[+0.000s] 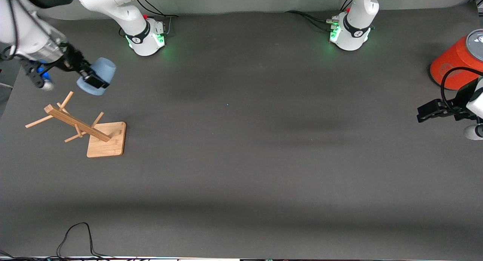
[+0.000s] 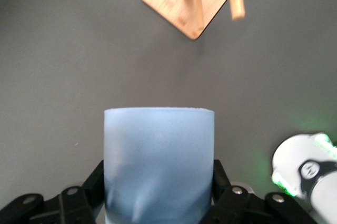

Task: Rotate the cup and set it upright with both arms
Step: 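Carry the blue cup to mid-table and lower it with the right gripper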

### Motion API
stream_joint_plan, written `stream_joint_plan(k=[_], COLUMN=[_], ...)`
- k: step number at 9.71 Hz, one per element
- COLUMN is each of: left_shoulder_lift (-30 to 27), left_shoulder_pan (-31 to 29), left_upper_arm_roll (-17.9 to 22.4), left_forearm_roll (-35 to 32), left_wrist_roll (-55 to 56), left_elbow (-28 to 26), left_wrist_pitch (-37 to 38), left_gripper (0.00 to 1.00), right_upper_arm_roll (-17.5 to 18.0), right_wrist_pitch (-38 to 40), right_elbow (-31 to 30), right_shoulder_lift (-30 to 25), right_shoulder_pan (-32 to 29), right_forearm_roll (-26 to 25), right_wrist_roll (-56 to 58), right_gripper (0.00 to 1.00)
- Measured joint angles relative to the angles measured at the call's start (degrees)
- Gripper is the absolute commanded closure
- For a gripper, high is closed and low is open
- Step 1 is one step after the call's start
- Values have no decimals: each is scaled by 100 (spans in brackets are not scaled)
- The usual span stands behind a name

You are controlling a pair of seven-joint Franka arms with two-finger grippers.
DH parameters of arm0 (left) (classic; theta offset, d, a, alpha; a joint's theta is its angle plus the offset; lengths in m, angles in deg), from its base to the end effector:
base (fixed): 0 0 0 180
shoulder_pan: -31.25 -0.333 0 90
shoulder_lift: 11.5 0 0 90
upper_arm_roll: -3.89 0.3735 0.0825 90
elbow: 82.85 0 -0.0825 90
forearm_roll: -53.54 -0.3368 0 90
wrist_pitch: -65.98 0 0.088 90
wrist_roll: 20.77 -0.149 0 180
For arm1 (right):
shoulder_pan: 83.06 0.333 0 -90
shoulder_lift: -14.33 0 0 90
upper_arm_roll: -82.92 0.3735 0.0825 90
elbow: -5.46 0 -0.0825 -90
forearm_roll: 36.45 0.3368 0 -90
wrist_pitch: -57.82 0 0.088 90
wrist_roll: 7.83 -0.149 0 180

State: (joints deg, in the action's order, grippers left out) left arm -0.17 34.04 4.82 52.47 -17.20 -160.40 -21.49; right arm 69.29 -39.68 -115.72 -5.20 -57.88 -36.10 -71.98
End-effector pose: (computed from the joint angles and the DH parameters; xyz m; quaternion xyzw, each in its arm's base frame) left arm 0.5734 -0.0169 0.6210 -0.9998 -0.0151 0.0118 0.0115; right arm 0.3736 0.0635 0.5664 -0.8983 0.4354 0.0582 0.0082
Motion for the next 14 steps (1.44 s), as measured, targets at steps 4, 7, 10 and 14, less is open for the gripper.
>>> stream_joint_plan(k=[4, 7, 10, 14], left_shoulder_lift=[0, 1, 2, 4], left_shoulder_pan=[2, 2, -4, -15], left_upper_arm_roll=[1, 0, 6, 13], left_forearm_roll=[0, 1, 1, 1], left_wrist_roll=[-1, -2, -3, -3], left_elbow=[-2, -2, -4, -5], left_wrist_pitch=[2, 2, 2, 7], left_gripper=[0, 0, 0, 0], right_upper_arm_roll=[39, 50, 56, 58], right_wrist_pitch=[-48, -187, -522, -688], right_elbow=[564, 2024, 3345, 4806], right_shoulder_lift=[541, 2243, 4052, 5973], right_shoulder_pan=[1890, 2664, 3241, 3697], right_forearm_roll=[11, 352, 423, 422], right_wrist_roll=[-3104, -4861, -6294, -7596], right_gripper=[59, 59, 59, 59])
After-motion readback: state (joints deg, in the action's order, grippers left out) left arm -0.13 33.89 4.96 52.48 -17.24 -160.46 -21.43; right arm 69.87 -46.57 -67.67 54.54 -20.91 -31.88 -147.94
